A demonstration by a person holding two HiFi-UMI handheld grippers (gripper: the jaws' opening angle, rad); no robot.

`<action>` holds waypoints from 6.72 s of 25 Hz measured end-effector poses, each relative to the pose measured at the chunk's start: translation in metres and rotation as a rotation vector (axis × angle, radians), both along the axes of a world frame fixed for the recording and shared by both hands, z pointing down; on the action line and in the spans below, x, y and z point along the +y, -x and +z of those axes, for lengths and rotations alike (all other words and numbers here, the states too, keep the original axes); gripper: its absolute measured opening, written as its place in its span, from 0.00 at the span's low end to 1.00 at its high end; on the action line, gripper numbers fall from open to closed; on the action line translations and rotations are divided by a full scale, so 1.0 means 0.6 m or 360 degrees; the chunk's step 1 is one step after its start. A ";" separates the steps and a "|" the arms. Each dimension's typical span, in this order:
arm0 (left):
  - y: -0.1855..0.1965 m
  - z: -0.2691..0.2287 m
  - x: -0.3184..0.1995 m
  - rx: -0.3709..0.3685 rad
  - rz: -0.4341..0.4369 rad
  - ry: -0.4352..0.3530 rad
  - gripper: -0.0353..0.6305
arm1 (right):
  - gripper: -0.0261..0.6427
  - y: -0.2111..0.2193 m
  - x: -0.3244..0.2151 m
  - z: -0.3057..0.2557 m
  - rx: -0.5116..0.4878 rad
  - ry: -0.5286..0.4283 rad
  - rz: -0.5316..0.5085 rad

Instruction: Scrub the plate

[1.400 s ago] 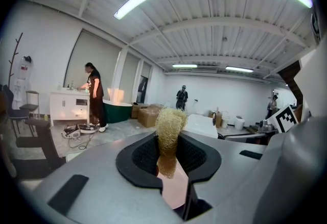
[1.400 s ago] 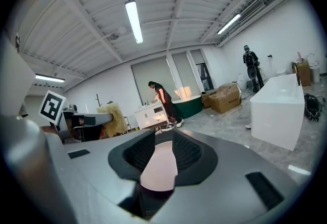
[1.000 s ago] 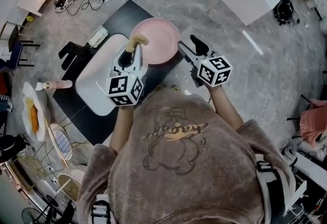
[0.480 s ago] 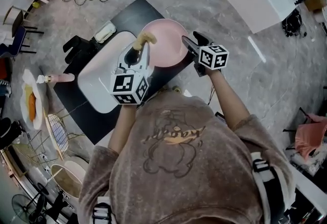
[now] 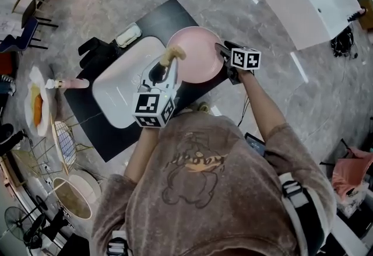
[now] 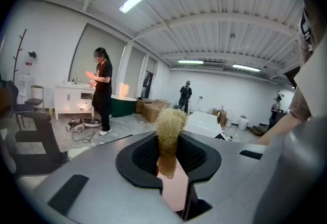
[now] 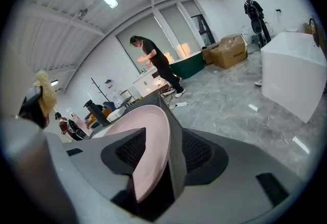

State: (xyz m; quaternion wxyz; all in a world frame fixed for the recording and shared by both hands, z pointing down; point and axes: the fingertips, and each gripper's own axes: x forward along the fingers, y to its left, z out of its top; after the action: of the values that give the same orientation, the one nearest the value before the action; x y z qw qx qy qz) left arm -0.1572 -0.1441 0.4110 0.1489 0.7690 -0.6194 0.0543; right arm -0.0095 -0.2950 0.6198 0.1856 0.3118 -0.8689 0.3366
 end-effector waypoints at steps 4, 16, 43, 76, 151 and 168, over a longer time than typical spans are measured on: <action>0.009 0.007 0.002 0.0007 -0.0033 0.0019 0.17 | 0.30 0.013 -0.006 0.020 0.0011 0.0080 -0.0068; 0.029 0.018 -0.001 0.0022 -0.0090 0.0043 0.17 | 0.08 0.026 -0.011 0.044 0.0012 0.0218 -0.0094; -0.111 0.010 -0.106 -0.0312 0.0607 0.0082 0.17 | 0.10 0.026 0.086 -0.242 -0.0205 -0.0198 0.0038; -0.202 0.018 -0.179 -0.0674 0.0518 0.0037 0.17 | 0.09 -0.032 0.116 -0.300 -0.0157 -0.0303 0.0243; -0.235 0.108 -0.095 -0.0357 0.0851 0.0513 0.17 | 0.12 -0.062 0.103 -0.303 -0.0284 -0.0333 0.0528; -0.130 0.083 -0.185 -0.0462 0.0629 0.0502 0.17 | 0.11 -0.053 0.128 -0.289 -0.0291 -0.0272 0.0421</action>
State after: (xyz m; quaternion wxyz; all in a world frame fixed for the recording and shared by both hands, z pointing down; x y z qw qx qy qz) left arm -0.0790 -0.2549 0.4607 0.1630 0.8263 -0.4562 0.2874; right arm 0.0225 -0.2183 0.4463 0.0329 0.4061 -0.8590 0.3101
